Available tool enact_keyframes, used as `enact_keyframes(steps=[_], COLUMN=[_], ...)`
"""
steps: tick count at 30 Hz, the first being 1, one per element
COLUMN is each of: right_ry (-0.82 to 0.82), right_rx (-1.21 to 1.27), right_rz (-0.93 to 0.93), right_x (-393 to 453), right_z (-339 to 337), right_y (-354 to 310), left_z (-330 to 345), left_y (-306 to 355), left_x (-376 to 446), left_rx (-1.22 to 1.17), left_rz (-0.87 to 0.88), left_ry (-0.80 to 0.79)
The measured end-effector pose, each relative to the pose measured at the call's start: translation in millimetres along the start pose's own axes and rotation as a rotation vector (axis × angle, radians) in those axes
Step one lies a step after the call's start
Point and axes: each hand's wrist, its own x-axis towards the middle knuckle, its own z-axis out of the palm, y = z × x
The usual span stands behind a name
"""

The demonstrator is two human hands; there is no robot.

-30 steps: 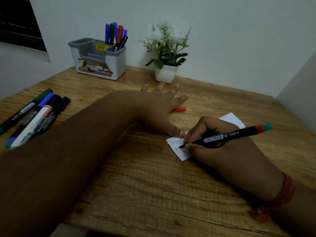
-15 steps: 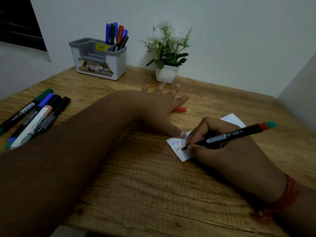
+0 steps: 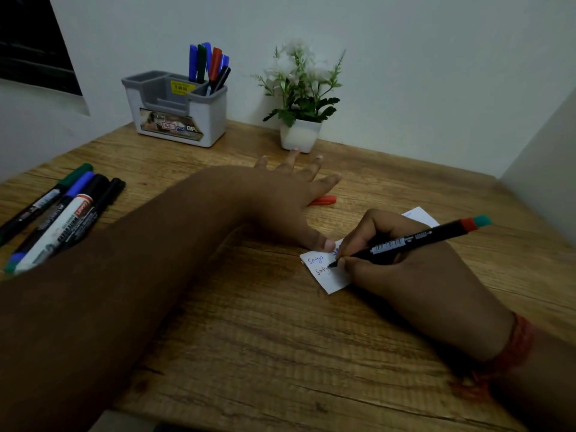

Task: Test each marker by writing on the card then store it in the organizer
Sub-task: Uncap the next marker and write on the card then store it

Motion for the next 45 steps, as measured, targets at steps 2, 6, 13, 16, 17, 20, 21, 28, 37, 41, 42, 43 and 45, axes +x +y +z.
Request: enact_keyframes(steps=[2,6,13,16,17,20,21,28,37,41,42,43,45], right_ry=[0.001,0.128,0.368,0.366,0.355,0.305,0.298,0.306,0.246,0.207,0.205,0.206,0.206], right_rx=[-0.001,0.101,0.270,0.275,0.253,0.185,0.175,0.173,0.308,0.374,0.385,0.390,0.393], right_rz=[0.003,-0.004,-0.099,-0.144,-0.156,-0.189,-0.193,-0.168,-0.159,-0.210,-0.218,-0.228,-0.253], right_x=[1,4,19,33,39,52,54,51,52,49,49,48,48], right_z=[0,-3,-21,-34,-40,-56,-58,-65,-63,-64,-64,-64,-64], right_y=[1,4,9,10,11,22,28,45,41,41,41,41,40], left_z=[0,-1,0,-1,-2,-1,1,4,11,8,6,5,5], left_y=[0,-1,-3,-4,-4,-5,-5,0,15,18,19,20,22], left_x=[0,1,0,-2,-3,-3,-3,9,15,7,5,3,1], left_rx=[-0.002,0.013,0.009,-0.021,-0.032,-0.056,-0.077,-0.075,-0.264,-0.515,-0.562,-0.594,-0.602], left_rz=[-0.001,0.007,0.033,0.046,0.045,0.039,0.033,-0.059,-0.008,0.022,0.051,0.076,0.094], left_ry=[-0.007,-0.006,0.028,0.035,0.034,0.052,0.062,0.250,0.477,0.569,0.588,0.598,0.602])
